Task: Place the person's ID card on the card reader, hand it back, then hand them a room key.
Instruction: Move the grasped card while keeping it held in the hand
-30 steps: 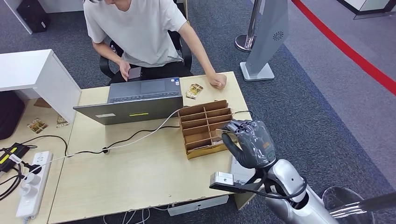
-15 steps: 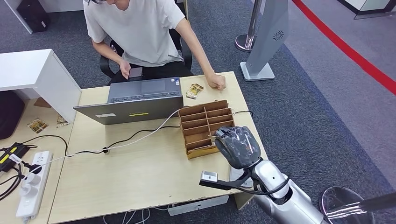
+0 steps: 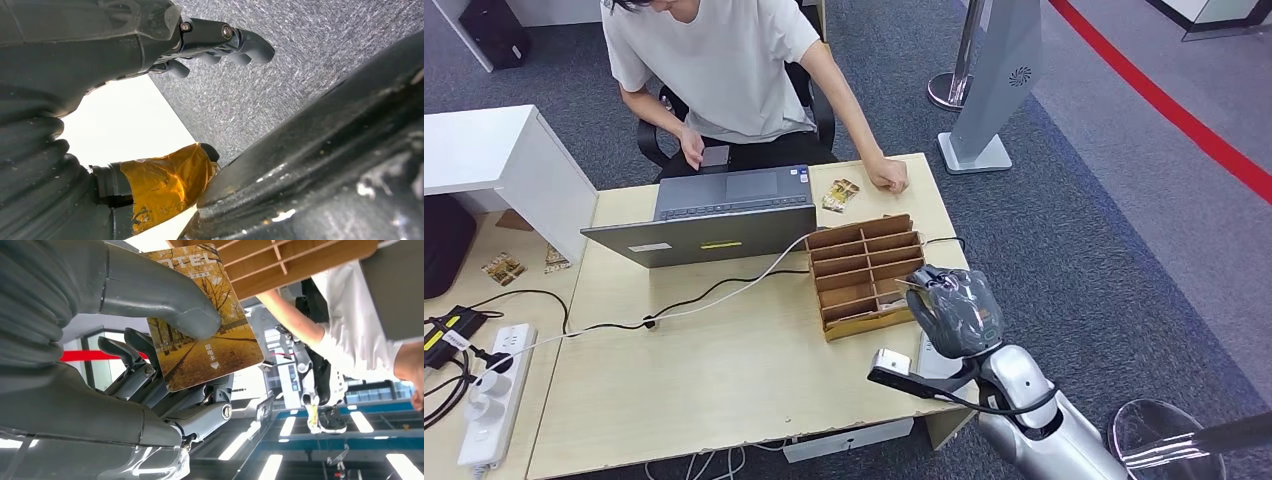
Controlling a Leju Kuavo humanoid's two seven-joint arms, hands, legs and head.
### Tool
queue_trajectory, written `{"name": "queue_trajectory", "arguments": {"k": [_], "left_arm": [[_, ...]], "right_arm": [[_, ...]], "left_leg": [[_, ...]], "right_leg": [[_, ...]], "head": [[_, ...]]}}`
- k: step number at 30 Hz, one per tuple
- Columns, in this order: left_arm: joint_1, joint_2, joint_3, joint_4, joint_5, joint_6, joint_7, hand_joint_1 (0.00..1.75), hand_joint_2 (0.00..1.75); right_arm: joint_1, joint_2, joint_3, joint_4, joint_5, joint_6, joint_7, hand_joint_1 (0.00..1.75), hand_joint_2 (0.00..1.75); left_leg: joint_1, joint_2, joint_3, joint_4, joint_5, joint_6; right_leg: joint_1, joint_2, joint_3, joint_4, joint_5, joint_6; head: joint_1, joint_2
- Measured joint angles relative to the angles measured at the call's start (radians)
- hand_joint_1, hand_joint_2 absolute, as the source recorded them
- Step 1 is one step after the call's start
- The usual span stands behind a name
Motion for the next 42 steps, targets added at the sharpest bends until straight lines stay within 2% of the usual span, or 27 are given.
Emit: {"name": "queue_trajectory", "arguments": {"k": [9,14,19,25,42], "left_arm": [[0.000,0.000,0.000,0.000,0.000,0.001,0.000,0.00,1.75],[0.000,0.000,0.000,0.000,0.000,0.002,0.000,0.00,1.75],[0.000,0.000,0.000,0.000,0.000,0.002,0.000,0.00,1.75],[0.000,-0.001,0.000,0.000,0.000,0.003,0.000,0.00,1.75],[0.000,-0.002,0.000,0.000,0.000,0.012,0.000,0.00,1.75]], "right_arm": [[0.076,-0.002,-0.044,-0.070,-0.011,0.000,-0.023,1.75,1.75],[0.140,-0.007,-0.062,-0.073,0.087,-0.034,-0.011,1.75,1.75],[0.179,-0.010,-0.080,-0.061,0.130,-0.057,0.009,1.75,1.75],[0.204,-0.015,-0.109,0.004,0.182,-0.088,0.047,1.75,1.75],[0.215,-0.016,-0.162,0.230,0.143,-0.134,0.072,1.75,1.75]], "left_leg": [[0.000,0.000,0.000,0.000,0.000,0.000],[0.000,0.000,0.000,0.000,0.000,0.000],[0.000,0.000,-0.001,0.000,0.000,0.000],[0.000,0.000,0.000,0.000,0.000,0.000],[0.000,0.001,0.000,0.000,0.000,0.000]], "right_leg": [[0.000,0.000,0.000,0.000,0.000,0.000],[0.000,0.000,0.000,0.000,0.000,0.000],[0.000,0.000,-0.001,0.000,0.000,0.000],[0.000,0.000,-0.001,0.000,0.000,0.000],[0.000,0.000,-0.001,0.000,0.000,0.000]], "head": [[0.000,0.000],[0.000,0.000],[0.000,0.000],[0.000,0.000],[0.000,0.000]]}}
